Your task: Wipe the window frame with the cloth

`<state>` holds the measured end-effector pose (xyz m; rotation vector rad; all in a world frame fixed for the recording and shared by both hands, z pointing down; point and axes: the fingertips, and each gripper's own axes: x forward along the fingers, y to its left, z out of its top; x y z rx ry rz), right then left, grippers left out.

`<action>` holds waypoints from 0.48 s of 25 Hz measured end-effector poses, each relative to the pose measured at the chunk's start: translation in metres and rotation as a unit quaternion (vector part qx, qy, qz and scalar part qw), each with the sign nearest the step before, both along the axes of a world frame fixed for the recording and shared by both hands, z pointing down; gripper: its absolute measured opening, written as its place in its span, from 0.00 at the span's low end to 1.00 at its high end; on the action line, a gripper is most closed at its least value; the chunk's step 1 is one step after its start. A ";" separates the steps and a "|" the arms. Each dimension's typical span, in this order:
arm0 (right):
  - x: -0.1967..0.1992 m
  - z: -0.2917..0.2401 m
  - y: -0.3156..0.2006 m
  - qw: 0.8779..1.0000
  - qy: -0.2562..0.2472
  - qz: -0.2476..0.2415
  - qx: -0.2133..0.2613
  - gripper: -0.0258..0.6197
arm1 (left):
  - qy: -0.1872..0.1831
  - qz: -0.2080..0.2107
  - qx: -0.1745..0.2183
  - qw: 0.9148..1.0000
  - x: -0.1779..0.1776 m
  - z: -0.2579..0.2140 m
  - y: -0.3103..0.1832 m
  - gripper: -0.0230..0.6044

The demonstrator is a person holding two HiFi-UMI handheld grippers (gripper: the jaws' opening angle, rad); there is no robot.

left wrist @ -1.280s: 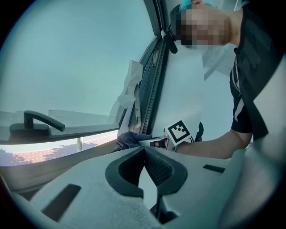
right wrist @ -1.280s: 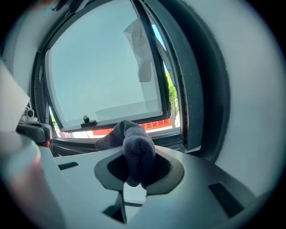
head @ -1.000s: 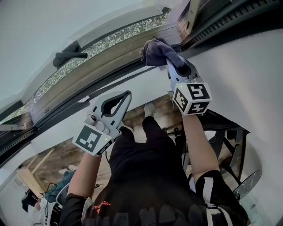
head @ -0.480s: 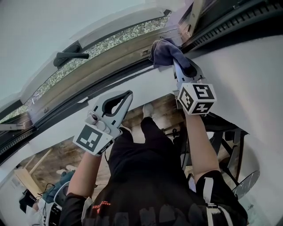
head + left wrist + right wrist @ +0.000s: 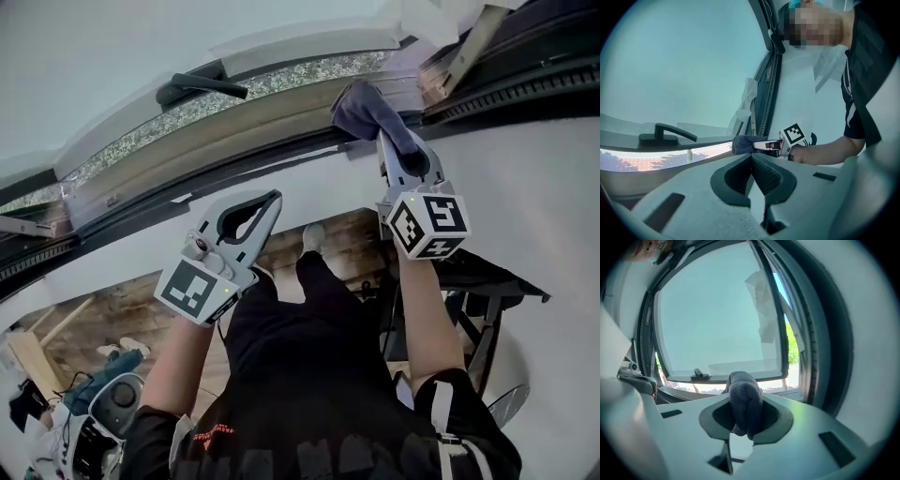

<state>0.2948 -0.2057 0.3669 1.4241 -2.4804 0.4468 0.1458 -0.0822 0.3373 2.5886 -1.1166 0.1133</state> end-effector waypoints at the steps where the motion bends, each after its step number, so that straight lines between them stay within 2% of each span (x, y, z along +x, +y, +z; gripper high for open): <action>1: -0.013 -0.004 0.002 1.000 0.000 -0.012 0.003 0.13 | 0.002 -0.008 0.010 1.000 -0.009 -0.003 0.003 0.07; 4: -0.058 -0.014 0.013 0.999 -0.001 -0.048 0.010 0.13 | 0.016 -0.032 0.032 0.999 -0.038 -0.012 0.013 0.07; 7: -0.108 -0.019 0.031 0.996 -0.003 -0.089 0.011 0.13 | 0.005 -0.058 -0.003 0.998 -0.071 -0.005 0.033 0.07; 12: -0.192 -0.018 0.066 0.987 -0.007 -0.159 0.006 0.13 | 0.003 -0.104 -0.003 0.995 -0.129 -0.005 0.064 0.07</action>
